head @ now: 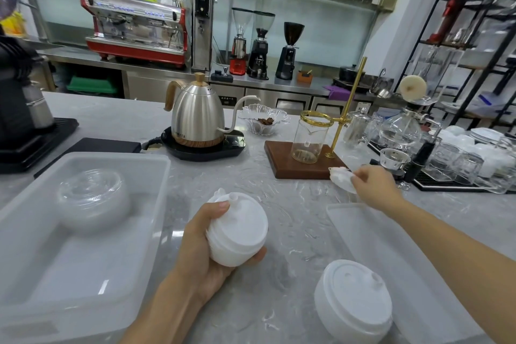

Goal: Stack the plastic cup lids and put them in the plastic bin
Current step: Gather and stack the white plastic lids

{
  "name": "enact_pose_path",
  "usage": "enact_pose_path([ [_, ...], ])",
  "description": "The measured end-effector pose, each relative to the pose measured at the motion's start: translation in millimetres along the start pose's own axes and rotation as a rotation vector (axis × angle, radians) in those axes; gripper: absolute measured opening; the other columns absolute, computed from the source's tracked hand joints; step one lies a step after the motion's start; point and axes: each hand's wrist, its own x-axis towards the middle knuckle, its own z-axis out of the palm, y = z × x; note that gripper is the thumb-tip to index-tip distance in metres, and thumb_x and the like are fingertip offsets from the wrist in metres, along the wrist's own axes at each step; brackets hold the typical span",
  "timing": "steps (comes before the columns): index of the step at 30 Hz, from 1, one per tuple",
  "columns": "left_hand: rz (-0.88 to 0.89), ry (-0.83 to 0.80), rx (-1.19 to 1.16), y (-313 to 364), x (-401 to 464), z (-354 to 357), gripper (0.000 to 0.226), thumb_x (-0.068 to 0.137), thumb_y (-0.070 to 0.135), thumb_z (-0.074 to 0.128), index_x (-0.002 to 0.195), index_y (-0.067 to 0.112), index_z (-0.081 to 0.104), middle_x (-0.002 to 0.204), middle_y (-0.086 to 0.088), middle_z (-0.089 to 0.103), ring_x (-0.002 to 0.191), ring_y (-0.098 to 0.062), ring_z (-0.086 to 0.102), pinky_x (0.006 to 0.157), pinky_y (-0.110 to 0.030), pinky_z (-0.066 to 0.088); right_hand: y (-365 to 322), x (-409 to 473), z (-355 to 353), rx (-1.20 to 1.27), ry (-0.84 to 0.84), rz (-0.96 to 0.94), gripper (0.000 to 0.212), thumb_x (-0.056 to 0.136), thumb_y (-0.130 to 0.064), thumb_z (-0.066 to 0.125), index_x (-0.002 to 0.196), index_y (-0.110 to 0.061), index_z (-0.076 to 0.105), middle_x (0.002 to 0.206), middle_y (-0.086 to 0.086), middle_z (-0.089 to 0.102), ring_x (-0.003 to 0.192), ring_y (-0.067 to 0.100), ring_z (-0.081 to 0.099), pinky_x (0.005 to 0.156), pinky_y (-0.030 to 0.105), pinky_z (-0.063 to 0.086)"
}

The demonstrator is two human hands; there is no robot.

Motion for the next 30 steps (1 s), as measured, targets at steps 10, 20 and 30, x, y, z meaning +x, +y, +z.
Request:
enact_pose_path([
  [10,0.007,-0.079,0.028,0.9,-4.4,4.6,0.035,0.056,0.032,0.084,0.087,0.016,0.080,0.101,-0.022,0.072,0.098,-0.045,0.062,0.067,-0.052,0.057,-81.3,-60.8,-41.9,0.646,-0.144,-0.104,0.031,0.102,-0.015,0.046,0.092,-0.027,0.073,0.100,0.001,0.071,0.095,0.023,0.063,0.089,0.043,0.053],
  [20,-0.005,-0.162,-0.015,3.4,-4.2,2.3,0.050,0.067,0.041,0.087,0.108,0.016,0.075,0.107,-0.017,0.073,0.089,-0.033,0.071,0.074,-0.049,0.055,-147.8,-135.8,-26.0,0.781,-0.441,-0.292,0.029,0.101,-0.033,0.046,0.092,-0.027,0.073,0.076,-0.014,0.073,0.065,-0.003,0.063,0.057,0.014,0.049],
  [30,-0.049,-0.247,-0.073,1.3,2.6,-5.9,0.076,0.076,0.068,0.073,0.132,0.016,0.067,0.131,-0.020,0.067,0.110,-0.039,0.067,0.089,-0.054,0.051,-163.3,-143.4,8.5,0.712,-0.315,-0.347,0.027,0.096,-0.038,0.057,0.085,-0.018,0.070,0.069,-0.014,0.063,0.064,-0.003,0.056,0.057,0.011,0.043],
])
